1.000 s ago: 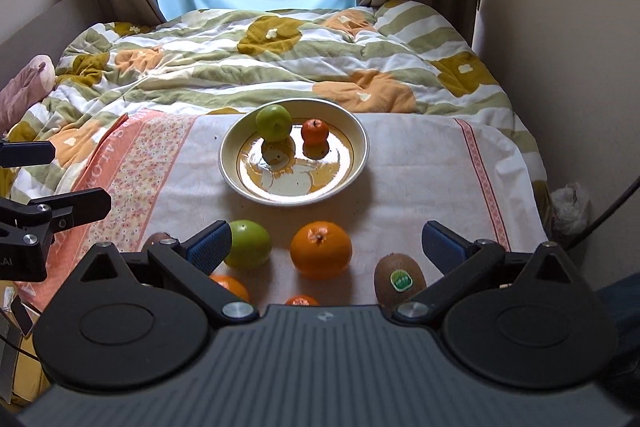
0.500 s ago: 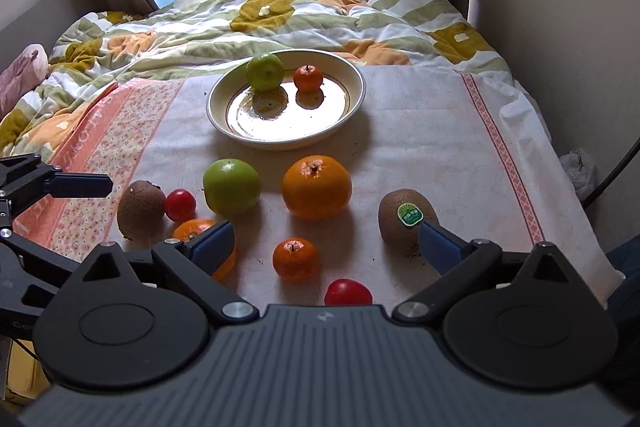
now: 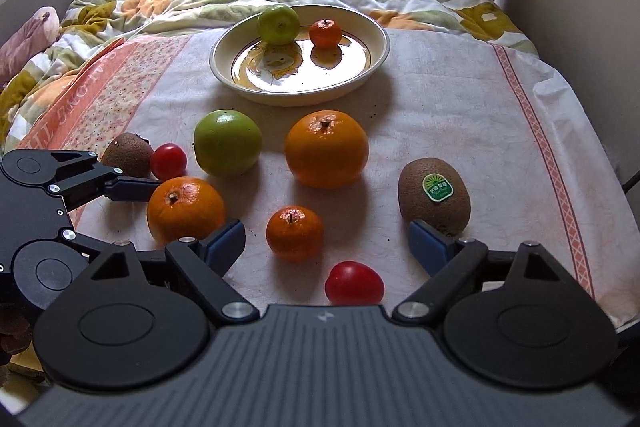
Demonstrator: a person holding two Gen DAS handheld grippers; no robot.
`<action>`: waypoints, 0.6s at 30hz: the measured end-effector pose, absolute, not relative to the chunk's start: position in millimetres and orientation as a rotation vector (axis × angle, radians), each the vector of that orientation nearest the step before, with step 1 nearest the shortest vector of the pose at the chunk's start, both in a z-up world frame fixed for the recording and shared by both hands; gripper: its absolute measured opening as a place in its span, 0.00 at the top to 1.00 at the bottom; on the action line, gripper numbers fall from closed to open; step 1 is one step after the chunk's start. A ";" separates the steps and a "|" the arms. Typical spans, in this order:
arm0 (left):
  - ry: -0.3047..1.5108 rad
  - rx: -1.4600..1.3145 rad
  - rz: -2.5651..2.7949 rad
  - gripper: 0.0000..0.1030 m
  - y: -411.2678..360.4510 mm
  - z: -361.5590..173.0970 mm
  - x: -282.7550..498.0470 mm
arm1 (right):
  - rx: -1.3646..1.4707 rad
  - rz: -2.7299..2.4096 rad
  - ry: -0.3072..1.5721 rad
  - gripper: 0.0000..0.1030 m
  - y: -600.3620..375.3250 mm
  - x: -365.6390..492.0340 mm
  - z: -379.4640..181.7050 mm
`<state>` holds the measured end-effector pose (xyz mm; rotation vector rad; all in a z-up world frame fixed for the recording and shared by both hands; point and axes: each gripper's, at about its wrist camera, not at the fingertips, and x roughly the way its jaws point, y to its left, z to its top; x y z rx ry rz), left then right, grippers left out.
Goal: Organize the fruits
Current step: 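Grasp the large orange with the left tool while the right tool grasps a mandarin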
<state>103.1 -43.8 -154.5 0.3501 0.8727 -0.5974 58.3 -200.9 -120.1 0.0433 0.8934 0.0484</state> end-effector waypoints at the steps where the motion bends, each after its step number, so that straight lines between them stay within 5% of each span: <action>1: 0.875 0.354 -0.592 0.37 -44.1 -155.2 104.3 | 0.047 0.052 0.896 0.01 -200.9 59.6 -121.4; 8: 0.869 0.372 -0.579 0.38 -46.2 -155.2 101.5 | 0.059 0.089 0.931 0.21 -200.2 66.1 -132.5; 18: 0.882 0.360 -0.559 0.38 -36.9 -153.6 92.8 | 0.053 0.121 0.957 0.29 -194.8 73.3 -140.2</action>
